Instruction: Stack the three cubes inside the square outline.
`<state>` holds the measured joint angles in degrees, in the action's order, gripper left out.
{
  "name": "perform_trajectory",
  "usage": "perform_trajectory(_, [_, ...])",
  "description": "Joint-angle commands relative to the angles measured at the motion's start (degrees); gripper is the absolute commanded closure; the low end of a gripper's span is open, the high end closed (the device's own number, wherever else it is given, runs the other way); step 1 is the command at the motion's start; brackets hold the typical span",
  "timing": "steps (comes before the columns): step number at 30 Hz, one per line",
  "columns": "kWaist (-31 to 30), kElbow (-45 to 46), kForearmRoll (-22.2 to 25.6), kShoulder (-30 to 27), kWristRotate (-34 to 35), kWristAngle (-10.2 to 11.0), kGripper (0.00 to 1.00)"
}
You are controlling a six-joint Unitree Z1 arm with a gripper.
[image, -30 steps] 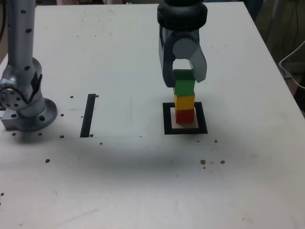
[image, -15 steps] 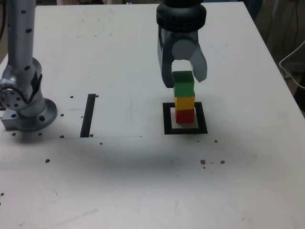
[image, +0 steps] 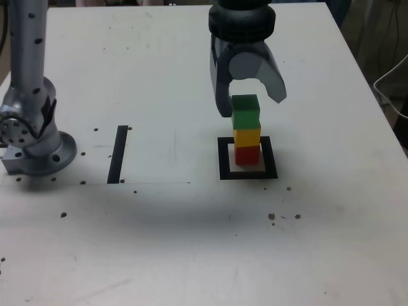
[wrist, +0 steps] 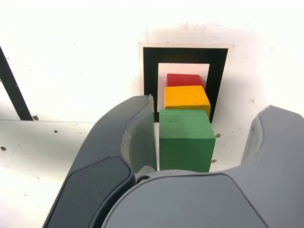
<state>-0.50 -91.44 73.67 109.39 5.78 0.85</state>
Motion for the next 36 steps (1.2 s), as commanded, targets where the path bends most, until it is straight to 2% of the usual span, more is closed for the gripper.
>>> perform_trajectory(1, [0.1, 0.1, 0.4, -0.6, 0.1, 0.0, 0.00])
perform_trajectory(17, [0.1, -1.1, 5.6, -3.1, -0.8, -0.4, 0.00])
perform_trajectory(25, [0.1, 1.1, 11.6, -8.1, -1.8, -0.1, 0.00])
perform_trajectory(31, [0.4, 8.9, 10.7, -12.7, -1.9, -0.4, 0.00])
perform_trajectory(36, [0.7, 18.0, 7.1, -16.7, -1.9, -0.2, 0.00])
